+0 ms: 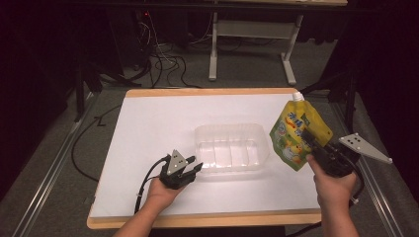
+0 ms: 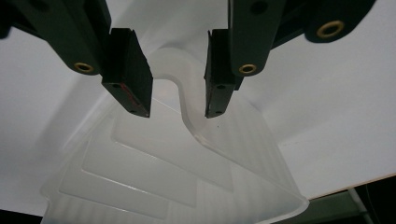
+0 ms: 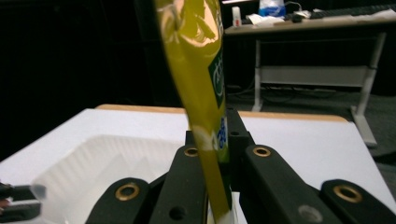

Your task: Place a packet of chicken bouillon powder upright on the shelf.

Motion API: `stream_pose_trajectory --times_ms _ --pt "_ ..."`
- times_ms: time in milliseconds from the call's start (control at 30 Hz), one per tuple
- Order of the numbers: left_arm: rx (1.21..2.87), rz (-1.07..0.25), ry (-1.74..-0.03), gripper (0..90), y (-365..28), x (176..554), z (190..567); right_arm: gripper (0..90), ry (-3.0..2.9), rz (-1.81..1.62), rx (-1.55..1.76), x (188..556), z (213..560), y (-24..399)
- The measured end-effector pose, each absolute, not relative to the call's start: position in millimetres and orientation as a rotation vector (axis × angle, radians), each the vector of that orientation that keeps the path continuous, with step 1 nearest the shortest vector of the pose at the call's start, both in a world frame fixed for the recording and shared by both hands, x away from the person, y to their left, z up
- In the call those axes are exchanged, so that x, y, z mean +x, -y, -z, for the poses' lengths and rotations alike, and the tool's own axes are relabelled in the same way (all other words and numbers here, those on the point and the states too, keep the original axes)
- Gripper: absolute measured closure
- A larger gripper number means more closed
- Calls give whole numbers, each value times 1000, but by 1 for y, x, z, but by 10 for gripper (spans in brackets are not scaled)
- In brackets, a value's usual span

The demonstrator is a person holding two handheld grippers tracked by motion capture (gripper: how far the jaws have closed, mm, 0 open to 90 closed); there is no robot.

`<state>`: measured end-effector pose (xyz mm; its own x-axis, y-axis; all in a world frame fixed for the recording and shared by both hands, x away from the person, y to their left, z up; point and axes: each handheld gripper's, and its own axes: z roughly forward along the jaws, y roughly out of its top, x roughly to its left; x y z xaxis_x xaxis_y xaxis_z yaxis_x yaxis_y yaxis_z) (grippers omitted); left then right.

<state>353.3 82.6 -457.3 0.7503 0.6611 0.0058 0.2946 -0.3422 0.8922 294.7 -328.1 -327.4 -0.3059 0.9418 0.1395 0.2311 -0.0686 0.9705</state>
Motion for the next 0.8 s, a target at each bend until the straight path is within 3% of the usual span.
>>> stream_pose_trajectory --times_ms 200,800 --pt "1947 -455 -723 621 -82 351 457 900 -1605 -1461 1231 301 317 302" --pt "1966 -440 -670 632 -73 339 457 900 -1652 -1511 1229 332 331 235"
